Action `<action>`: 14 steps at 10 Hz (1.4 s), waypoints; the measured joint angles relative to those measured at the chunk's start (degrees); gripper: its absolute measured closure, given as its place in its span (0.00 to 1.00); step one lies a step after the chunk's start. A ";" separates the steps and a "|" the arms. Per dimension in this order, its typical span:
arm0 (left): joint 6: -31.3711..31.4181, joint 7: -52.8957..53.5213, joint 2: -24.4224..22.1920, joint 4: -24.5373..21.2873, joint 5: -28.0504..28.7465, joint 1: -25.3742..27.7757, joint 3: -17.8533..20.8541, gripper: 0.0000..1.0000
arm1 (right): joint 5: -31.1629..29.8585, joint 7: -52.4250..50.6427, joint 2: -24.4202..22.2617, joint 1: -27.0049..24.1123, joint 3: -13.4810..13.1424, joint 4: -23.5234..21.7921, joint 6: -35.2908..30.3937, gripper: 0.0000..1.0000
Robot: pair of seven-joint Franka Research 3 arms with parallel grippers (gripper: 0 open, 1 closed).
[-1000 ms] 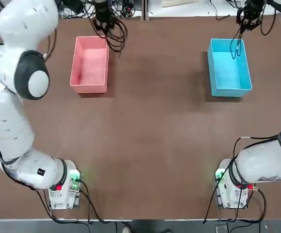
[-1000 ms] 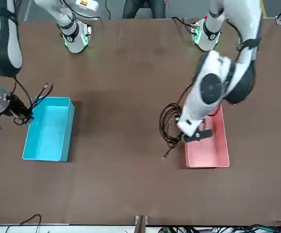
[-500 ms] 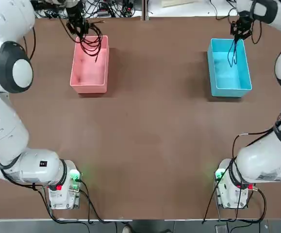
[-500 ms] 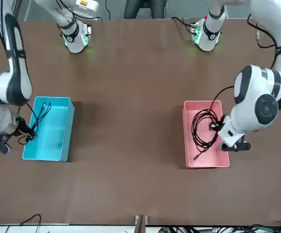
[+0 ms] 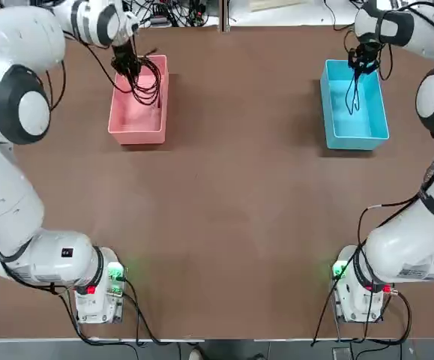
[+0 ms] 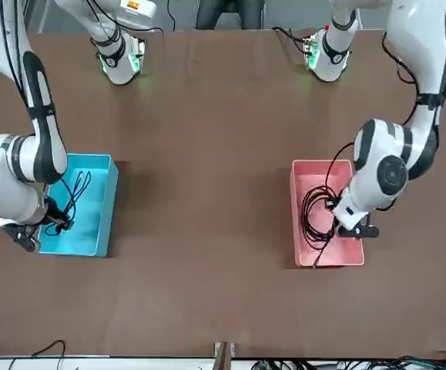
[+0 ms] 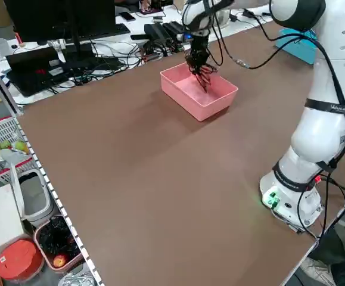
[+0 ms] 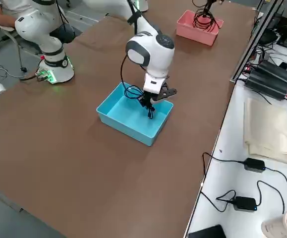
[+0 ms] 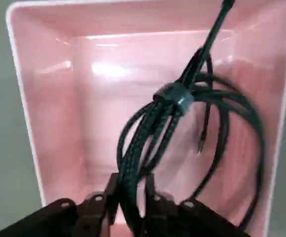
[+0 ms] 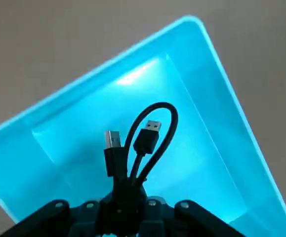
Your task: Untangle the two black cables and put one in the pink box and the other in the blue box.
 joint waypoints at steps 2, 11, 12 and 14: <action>0.40 -0.79 -0.47 0.33 0.08 0.50 0.17 0.40 | 0.00 -0.10 0.00 0.07 0.10 -0.86 0.41 0.79; -22.51 -1.88 -14.15 12.77 0.21 3.88 0.35 0.00 | -0.11 -12.63 -7.89 1.31 0.64 3.61 -10.86 0.00; -26.01 -1.27 -14.24 16.20 -0.43 3.89 0.44 0.00 | -0.12 -16.17 -9.60 1.30 0.59 6.95 -16.20 0.00; -30.34 0.90 -14.63 20.21 -4.67 3.41 1.82 0.00 | -0.12 -21.83 -11.50 1.33 0.64 14.66 -25.38 0.00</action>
